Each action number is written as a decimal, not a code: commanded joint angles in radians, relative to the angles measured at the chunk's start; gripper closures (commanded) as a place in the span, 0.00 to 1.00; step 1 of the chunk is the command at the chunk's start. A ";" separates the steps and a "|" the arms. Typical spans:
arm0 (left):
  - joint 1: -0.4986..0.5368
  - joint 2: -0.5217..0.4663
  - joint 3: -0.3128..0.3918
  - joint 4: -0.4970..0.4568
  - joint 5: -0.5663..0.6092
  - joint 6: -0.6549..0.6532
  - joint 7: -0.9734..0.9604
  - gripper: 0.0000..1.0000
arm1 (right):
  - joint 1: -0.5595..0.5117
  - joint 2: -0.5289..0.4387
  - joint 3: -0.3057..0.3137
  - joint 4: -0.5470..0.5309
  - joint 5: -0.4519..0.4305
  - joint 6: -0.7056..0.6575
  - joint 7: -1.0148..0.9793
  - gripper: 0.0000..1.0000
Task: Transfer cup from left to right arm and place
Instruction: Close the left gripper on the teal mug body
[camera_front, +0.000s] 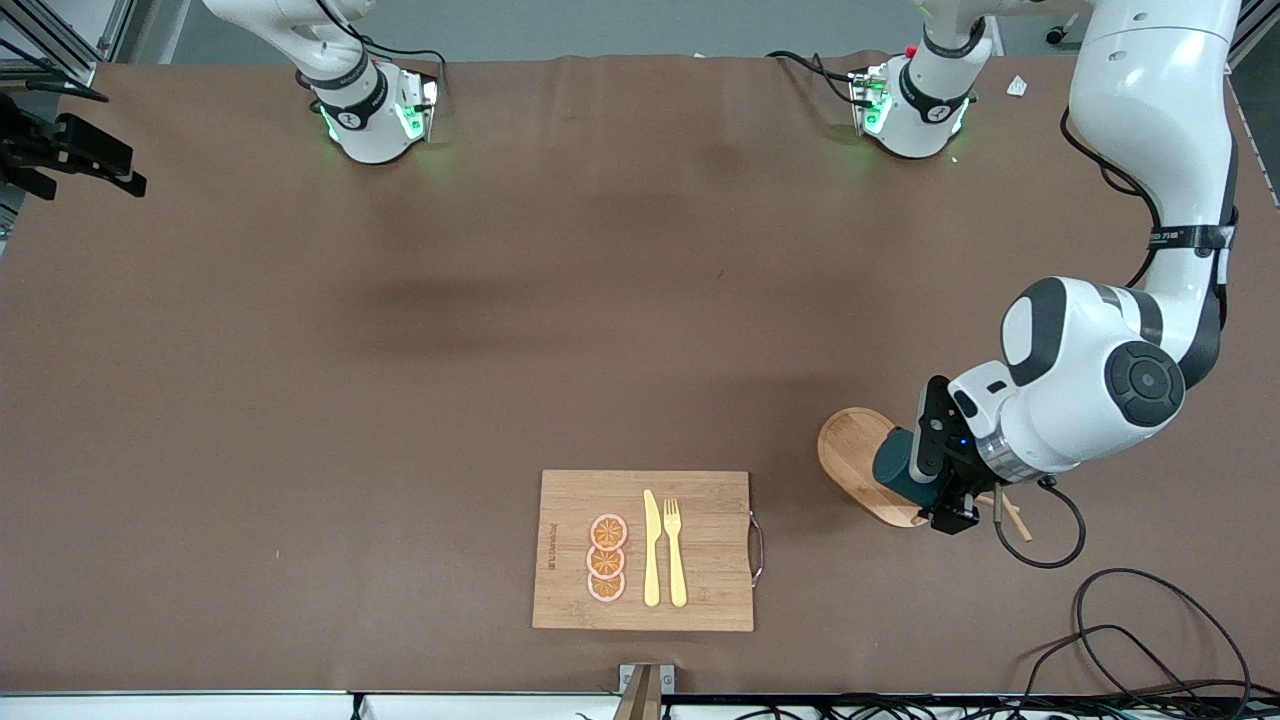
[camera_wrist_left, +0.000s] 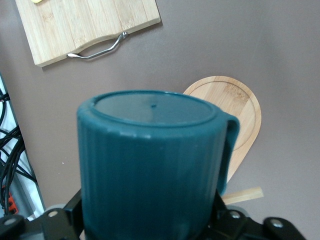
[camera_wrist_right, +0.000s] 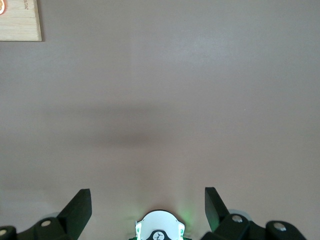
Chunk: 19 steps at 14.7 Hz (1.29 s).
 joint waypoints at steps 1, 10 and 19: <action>0.011 0.004 -0.009 -0.009 -0.019 0.024 0.036 0.41 | 0.006 -0.013 -0.001 -0.015 -0.002 -0.001 0.002 0.00; 0.013 -0.035 -0.029 -0.002 -0.159 -0.048 0.024 0.42 | 0.004 -0.013 -0.001 -0.017 -0.002 -0.001 0.002 0.00; -0.007 -0.091 -0.088 -0.001 -0.168 -0.108 -0.134 0.42 | 0.002 -0.013 -0.002 -0.017 -0.002 -0.001 0.001 0.00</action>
